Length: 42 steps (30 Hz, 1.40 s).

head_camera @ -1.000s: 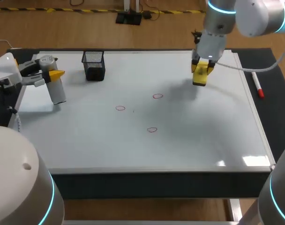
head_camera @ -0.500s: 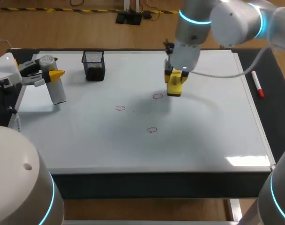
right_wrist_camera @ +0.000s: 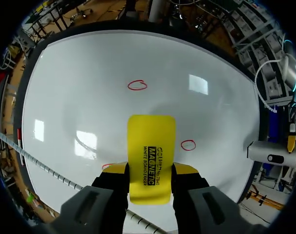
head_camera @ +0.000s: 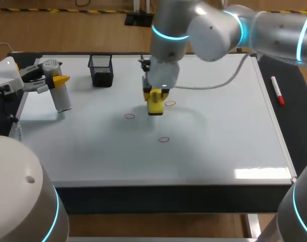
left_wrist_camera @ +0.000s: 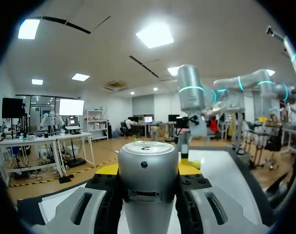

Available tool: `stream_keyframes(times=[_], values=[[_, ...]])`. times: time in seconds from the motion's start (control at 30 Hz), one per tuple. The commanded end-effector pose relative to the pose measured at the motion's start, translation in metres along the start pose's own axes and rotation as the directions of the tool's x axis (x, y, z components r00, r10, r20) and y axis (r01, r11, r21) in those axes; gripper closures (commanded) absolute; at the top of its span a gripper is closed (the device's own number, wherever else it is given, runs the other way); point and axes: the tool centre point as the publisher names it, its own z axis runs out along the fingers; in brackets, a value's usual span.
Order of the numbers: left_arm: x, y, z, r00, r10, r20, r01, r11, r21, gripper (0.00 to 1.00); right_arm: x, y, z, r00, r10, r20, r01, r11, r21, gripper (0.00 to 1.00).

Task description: Pick up the inspection probe, press it on each red-marked spot on the whiteboard one by one, put down the probe, pick up the eraser, and wipe off all the red marks.

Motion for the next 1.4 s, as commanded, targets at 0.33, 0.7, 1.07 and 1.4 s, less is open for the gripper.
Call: stream_keyframes(times=[0.33, 0.7, 1.07, 1.4], values=[[0.0, -0.001, 0.0, 1.0, 0.001, 0.0, -0.001, 1.0, 0.0, 1.0, -0.072, -0.001, 0.025, 0.998, 0.036, -0.055, -0.036, 0.999, -0.005, 1.0], [0.0, -0.001, 0.0, 1.0, 0.001, 0.0, -0.001, 1.0, 0.0, 1.0, -0.111, 0.001, 0.039, 0.998, 0.039, -0.056, -0.039, 0.999, 0.004, 1.0], [0.0, -0.001, 0.0, 1.0, 0.001, 0.0, -0.001, 1.0, 0.0, 1.0, -0.119, -0.001, 0.054, 0.998, 0.038, -0.057, -0.038, 0.999, 0.006, 1.0], [0.0, -0.001, 0.0, 1.0, 0.001, 0.0, -0.001, 1.0, 0.0, 1.0, -0.116, -0.004, 0.064, 0.997, 0.037, -0.071, -0.037, 0.999, -0.009, 1.0]])
